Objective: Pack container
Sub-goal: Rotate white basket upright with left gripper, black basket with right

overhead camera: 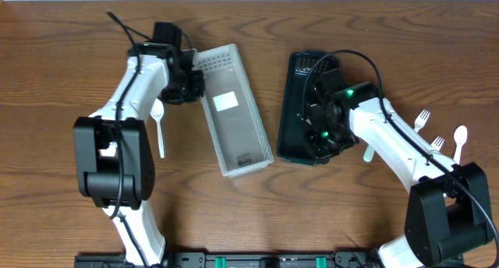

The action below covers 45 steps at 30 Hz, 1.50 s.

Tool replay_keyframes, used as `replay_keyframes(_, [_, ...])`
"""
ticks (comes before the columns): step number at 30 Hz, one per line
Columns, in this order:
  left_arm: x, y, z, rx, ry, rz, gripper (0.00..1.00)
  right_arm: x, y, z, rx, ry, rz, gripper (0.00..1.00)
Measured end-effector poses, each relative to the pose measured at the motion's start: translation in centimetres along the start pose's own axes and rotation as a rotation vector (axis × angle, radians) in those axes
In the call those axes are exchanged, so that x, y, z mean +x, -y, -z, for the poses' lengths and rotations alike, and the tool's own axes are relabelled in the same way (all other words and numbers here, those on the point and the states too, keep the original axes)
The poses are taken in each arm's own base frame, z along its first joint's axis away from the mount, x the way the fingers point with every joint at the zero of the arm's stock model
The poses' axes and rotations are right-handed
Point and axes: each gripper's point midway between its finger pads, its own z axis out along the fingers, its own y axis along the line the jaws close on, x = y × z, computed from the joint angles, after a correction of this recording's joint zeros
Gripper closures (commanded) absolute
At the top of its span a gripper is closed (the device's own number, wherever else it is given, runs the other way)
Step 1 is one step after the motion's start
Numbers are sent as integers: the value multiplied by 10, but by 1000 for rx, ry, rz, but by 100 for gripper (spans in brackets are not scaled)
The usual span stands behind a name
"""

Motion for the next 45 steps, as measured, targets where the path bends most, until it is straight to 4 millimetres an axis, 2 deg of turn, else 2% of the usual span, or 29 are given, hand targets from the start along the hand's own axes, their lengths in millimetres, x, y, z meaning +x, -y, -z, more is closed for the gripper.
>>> replay_keyframes(6, [1, 37, -8, 30, 10, -86, 94, 17, -16, -2, -33, -70, 17, 99])
replay_keyframes(13, [2, 41, -9, 35, 10, -96, 94, 24, -29, -4, -56, -98, 42, 99])
replay_keyframes(16, [2, 41, -8, 35, 10, -96, 94, 15, -28, -5, -54, -65, 48, 99])
replay_keyframes(20, [3, 41, -8, 34, 3, -94, 95, -10, -20, -2, -11, 34, 37, 99])
replay_keyframes(22, [5, 40, -9, 32, -4, -92, 94, -29, -11, 13, 21, 96, 4, 99])
replay_keyframes(24, [6, 40, -9, 32, -8, -91, 94, -54, -1, 38, 52, 189, -30, 99])
replay_keyframes(27, [7, 40, -9, 31, -13, -90, 94, -89, 29, 90, 145, 353, -140, 99])
replay_keyframes(30, [9, 39, -8, 29, -23, -87, 94, -103, 69, 129, 240, 471, -277, 99])
replay_keyframes(32, [10, 39, -8, 29, -25, -86, 94, -98, 96, 138, 283, 486, -368, 99])
replay_keyframes(35, [10, 39, -8, 29, -25, -87, 94, -85, 125, 134, 314, 445, -465, 99])
replay_keyframes(38, [10, 39, -9, 29, -25, -87, 94, -75, 142, 116, 323, 362, -531, 99])
replay_keyframes(41, [10, 39, -8, 29, -25, -87, 94, -79, 149, 86, 302, 285, -548, 99])
replay_keyframes(45, [10, 39, -8, 29, -25, -87, 94, -83, 148, 47, 239, 191, -543, 99])
